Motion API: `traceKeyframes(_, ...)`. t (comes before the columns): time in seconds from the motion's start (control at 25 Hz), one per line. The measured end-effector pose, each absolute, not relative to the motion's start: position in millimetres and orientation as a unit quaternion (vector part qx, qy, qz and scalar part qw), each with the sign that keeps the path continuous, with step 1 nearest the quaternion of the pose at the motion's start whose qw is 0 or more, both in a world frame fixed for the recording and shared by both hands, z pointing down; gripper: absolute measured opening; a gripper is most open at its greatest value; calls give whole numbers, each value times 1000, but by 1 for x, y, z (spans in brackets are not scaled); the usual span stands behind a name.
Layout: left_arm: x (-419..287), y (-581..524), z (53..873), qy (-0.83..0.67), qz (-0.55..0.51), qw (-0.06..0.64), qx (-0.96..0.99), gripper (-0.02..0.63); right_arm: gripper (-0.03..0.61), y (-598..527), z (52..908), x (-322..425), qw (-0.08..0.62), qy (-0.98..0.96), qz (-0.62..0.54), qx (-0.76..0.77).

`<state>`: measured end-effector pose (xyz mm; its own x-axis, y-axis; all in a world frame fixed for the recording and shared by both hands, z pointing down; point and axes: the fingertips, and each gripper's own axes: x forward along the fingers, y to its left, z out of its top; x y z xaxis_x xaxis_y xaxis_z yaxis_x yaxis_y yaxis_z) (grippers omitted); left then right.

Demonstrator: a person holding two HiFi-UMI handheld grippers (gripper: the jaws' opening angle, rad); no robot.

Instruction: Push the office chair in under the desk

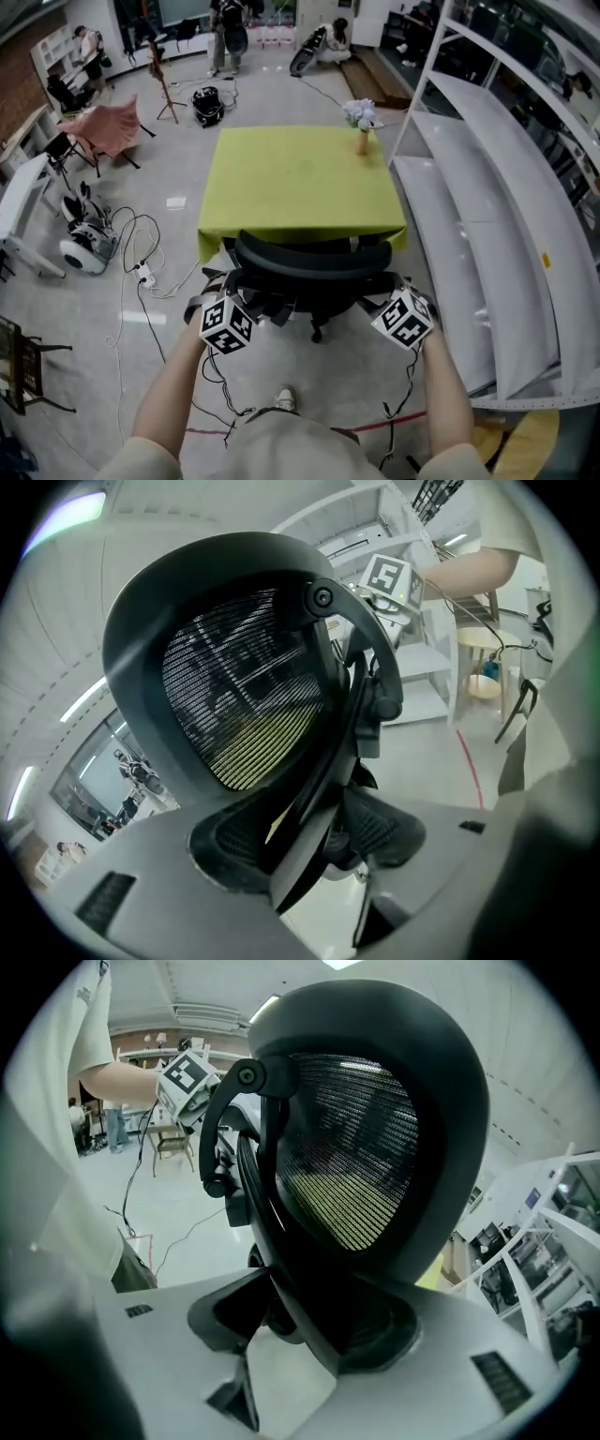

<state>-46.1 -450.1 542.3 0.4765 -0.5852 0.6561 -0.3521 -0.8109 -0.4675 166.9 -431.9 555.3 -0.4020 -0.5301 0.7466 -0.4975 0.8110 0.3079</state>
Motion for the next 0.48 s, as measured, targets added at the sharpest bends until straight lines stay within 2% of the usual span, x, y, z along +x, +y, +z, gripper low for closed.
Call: traceKeyframes(0.48, -40, -523, 539, 282, -427, 145, -847, 250, 229, -507, 554, 173, 448, -834, -26, 321)
